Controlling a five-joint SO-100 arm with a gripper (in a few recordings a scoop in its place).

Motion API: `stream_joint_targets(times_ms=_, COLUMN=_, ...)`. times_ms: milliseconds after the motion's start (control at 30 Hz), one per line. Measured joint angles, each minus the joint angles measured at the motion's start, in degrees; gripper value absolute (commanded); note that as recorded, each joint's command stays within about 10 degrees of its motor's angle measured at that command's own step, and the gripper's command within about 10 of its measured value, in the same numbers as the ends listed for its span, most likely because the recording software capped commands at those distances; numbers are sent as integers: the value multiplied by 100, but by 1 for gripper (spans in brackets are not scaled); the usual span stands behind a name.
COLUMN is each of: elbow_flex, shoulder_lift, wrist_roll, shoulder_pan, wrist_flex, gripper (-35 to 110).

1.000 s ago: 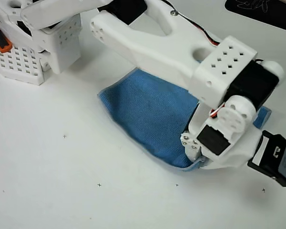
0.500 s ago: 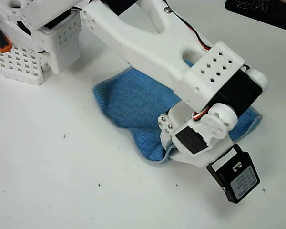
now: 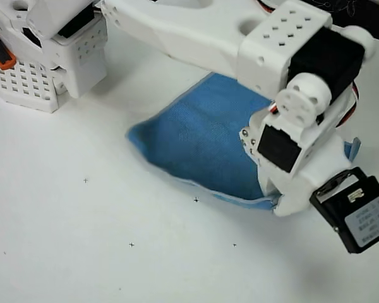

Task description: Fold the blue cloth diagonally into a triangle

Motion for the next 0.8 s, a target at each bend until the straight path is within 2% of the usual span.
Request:
stream_joint_targets(times_ms=233, elbow_flex=281, shoulder_lift=334, wrist_roll=404, shoulder_pan=-580, wrist_flex=0, gripper=0)
stream_joint_targets(times_ms=500, elbow_flex=1758, shoulder_lift=809, wrist_roll=1002, shoulder_pan=-940, wrist_flex=0, gripper=0)
stream_joint_targets(times_ms=800, elbow_flex=2769, shoulder_lift=1441, wrist_roll=1195, shoulder_pan=-1160, wrist_flex=0, gripper=0)
